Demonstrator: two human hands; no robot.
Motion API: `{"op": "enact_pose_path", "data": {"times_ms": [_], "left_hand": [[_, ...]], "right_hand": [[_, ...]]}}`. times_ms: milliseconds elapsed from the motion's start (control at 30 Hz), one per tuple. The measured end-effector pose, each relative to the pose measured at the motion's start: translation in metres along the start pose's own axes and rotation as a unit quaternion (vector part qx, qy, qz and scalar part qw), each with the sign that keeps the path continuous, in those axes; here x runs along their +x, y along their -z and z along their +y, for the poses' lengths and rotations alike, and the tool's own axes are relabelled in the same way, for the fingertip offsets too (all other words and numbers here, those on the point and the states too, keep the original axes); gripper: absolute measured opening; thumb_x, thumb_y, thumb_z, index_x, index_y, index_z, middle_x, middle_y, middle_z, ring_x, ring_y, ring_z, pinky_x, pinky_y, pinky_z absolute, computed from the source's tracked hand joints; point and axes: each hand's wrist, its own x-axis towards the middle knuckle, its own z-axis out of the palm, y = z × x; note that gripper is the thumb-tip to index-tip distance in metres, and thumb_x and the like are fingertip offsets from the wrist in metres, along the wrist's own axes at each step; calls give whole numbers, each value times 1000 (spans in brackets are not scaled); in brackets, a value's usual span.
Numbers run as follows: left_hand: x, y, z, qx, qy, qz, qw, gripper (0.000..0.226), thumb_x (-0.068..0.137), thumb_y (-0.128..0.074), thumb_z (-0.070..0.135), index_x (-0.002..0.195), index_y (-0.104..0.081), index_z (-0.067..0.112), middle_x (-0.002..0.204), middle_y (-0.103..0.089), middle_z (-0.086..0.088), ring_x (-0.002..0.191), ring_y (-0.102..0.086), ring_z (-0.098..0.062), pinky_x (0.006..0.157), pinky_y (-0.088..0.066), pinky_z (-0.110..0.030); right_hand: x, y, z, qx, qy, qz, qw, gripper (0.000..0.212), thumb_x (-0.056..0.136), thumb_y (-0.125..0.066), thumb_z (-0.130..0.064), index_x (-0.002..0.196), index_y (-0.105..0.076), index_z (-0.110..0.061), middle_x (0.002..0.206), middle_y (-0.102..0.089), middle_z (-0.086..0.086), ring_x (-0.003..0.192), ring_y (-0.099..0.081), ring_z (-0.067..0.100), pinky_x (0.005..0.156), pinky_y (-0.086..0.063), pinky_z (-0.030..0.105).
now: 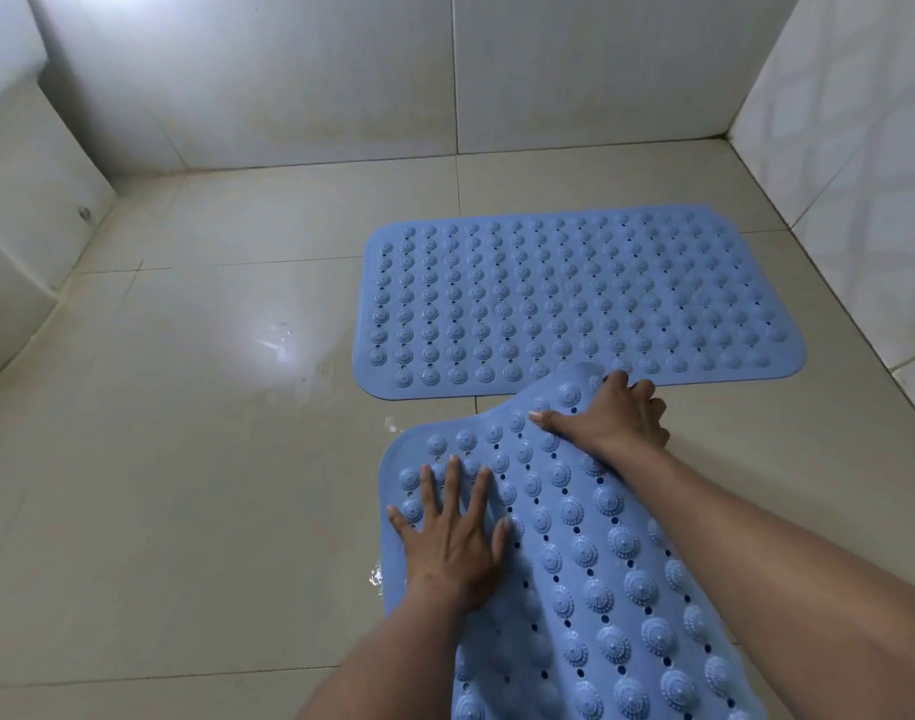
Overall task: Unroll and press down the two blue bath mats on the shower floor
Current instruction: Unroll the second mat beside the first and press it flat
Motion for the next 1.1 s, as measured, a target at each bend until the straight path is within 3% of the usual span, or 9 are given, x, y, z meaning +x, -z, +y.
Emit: {"op": "enact_pose_path", "data": {"times_ms": [200,300,400,500,600,733,833,967,1100], "left_hand": [[11,9,-28,33,-30,-10,999,71,98,-17,72,156,14,48,165,30,10,152,28,-27,117,0,-72],[11,15,-41,43,-32,-16,998,73,97,-21,74,156,16,49,165,31,11,153,26,-26,118,-3,-70],[10,16,-41,41,-22,-23,999,75,96,-21,74,156,15,47,165,30,10,153,26,-27,118,-2,-70],[12,20,-31,26,-8,-35,999,77,95,-20,76,158,12,44,166,29,6,153,26,-31,118,0,-70],[19,30,-29,15,-4,-45,999,78,95,-23,76,159,9,44,167,26,6,154,23,-31,118,-1,-71],[21,31,-34,25,-1,-41,999,78,95,-28,75,159,6,45,168,22,6,155,18,-34,119,-2,-69],[16,27,-28,17,22,-34,999,76,98,-29,70,160,5,41,169,22,1,154,16,-40,121,-1,-65],[12,29,-18,-1,23,-11,1000,77,98,-29,69,160,3,35,168,25,-2,153,17,-42,120,-6,-67],[11,24,-10,12,-2,-34,999,90,84,-30,88,156,10,50,166,28,6,151,24,-41,111,-10,-79]], "right_hand": [[17,26,31,192,-29,-178,965,117,51,-85,-75,142,-39,-19,137,-54,3,114,-61,27,91,-55,49],[13,27,51,212,-33,-214,953,93,70,-86,-49,143,-43,-10,132,-57,7,109,-61,26,83,-54,42],[9,25,62,213,-38,-226,950,70,65,-91,-41,120,-62,-8,120,-69,12,101,-66,26,88,-54,42],[6,24,59,159,-29,-155,975,100,31,-92,-58,115,-65,-9,115,-70,10,100,-68,27,92,-57,43],[5,27,56,95,-39,-73,992,116,35,-91,-65,129,-48,-11,127,-59,11,114,-60,33,97,-53,48],[8,30,58,185,-45,-145,971,138,36,-94,-65,145,-29,-10,142,-48,14,121,-56,34,100,-52,52],[12,34,64,239,-66,-177,952,138,36,-82,-85,142,-39,-7,131,-60,11,107,-64,30,85,-57,46],[17,43,74,279,-65,-198,937,100,69,-59,-88,142,-55,-19,134,-59,-1,118,-56,23,94,-43,42],[6,47,82,278,-89,-260,920,66,77,-67,-74,116,-71,-20,106,-75,7,92,-68,25,80,-54,36]]}}
